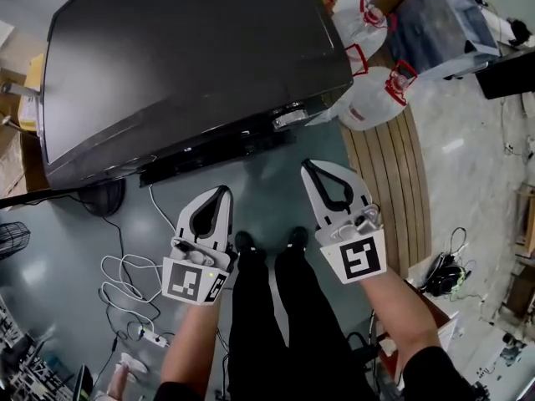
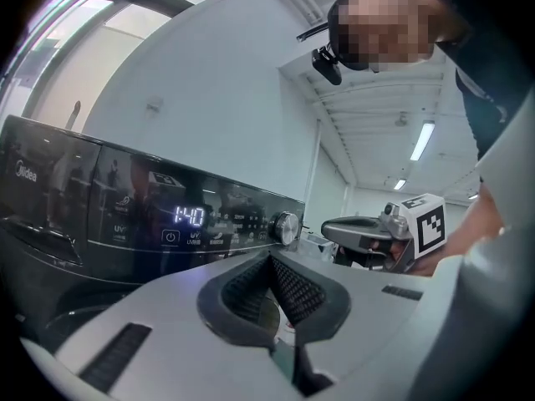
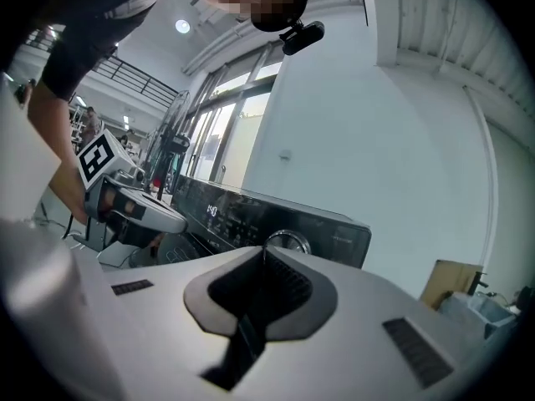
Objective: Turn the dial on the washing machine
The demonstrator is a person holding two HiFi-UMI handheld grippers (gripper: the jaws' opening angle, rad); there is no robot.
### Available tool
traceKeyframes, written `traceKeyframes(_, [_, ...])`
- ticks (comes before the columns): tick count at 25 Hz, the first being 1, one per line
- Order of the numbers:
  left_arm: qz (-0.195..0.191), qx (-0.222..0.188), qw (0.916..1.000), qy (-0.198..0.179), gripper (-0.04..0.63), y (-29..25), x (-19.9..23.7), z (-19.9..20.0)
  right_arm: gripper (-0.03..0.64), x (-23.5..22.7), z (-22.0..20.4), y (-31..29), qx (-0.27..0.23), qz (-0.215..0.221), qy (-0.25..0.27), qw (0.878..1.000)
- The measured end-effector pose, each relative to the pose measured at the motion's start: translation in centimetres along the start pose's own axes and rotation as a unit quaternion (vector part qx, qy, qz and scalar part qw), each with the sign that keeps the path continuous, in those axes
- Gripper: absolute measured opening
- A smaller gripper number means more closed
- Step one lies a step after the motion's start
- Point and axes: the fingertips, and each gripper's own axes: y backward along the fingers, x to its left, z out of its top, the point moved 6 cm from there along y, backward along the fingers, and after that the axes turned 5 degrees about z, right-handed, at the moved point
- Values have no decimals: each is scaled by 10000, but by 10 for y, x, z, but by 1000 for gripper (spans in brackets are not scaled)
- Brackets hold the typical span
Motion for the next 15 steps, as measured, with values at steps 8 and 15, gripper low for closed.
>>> traceKeyframes(8, [-111, -136, 9998, -22, 15, -20, 1, -13, 25, -3, -10, -13, 61, 215, 874, 9959])
traceKeyframes(15, [-130, -143, 9998, -10, 15, -21, 3, -16, 26, -4, -18, -16, 342, 226, 1701, 9846])
